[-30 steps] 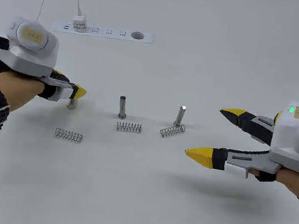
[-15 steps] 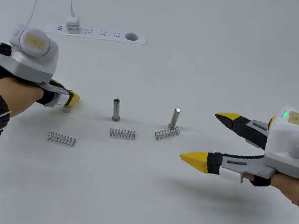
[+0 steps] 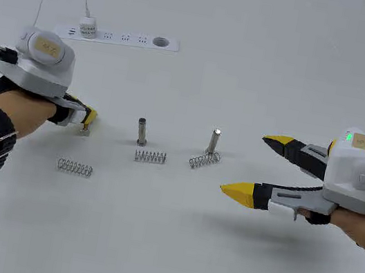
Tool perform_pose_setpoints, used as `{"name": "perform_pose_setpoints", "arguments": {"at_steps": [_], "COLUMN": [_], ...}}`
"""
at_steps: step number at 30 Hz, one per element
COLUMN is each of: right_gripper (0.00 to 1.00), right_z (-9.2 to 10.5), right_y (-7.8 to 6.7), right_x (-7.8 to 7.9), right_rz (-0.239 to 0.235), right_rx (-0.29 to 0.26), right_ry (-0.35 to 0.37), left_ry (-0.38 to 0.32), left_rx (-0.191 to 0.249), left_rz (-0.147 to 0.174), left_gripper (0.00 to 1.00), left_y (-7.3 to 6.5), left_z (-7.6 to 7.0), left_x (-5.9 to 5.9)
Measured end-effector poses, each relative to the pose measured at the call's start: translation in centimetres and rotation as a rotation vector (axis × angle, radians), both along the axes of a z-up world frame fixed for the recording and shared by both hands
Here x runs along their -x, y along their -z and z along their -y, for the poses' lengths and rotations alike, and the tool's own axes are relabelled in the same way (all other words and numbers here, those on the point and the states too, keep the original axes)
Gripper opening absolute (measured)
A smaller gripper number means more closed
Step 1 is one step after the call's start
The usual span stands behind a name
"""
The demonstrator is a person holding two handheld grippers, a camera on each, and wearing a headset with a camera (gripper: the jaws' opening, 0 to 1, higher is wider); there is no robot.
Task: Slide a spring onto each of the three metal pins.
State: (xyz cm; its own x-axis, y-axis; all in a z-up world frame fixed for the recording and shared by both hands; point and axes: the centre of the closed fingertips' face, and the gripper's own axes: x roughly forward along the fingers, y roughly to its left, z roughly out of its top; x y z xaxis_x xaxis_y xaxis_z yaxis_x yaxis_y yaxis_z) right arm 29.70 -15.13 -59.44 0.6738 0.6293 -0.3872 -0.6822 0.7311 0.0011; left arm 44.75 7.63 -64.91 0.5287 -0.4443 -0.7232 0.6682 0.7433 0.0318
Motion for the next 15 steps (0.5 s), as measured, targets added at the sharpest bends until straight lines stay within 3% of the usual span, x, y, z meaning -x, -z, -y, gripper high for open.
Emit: {"name": "perform_pose_setpoints", "arguments": {"at_steps": [7,15], "right_gripper": [0.77,0.77], "right_z": [0.14,0.11], "right_y": [-0.07,-0.02], "right_x": [-0.07,-0.15], "right_rz": [0.002,0.0], "right_rx": [-0.003,-0.007], "right_ry": [0.006,0.005], "left_ry": [0.021,0.004], "left_rx": [-0.022,-0.051], "left_rz": [0.004,-0.022], "left_gripper": [0.1,0.12], "left_y": [0.07,0.48], "left_z": [0.16,-0.16], "left_x": [0.0,0.09]}}
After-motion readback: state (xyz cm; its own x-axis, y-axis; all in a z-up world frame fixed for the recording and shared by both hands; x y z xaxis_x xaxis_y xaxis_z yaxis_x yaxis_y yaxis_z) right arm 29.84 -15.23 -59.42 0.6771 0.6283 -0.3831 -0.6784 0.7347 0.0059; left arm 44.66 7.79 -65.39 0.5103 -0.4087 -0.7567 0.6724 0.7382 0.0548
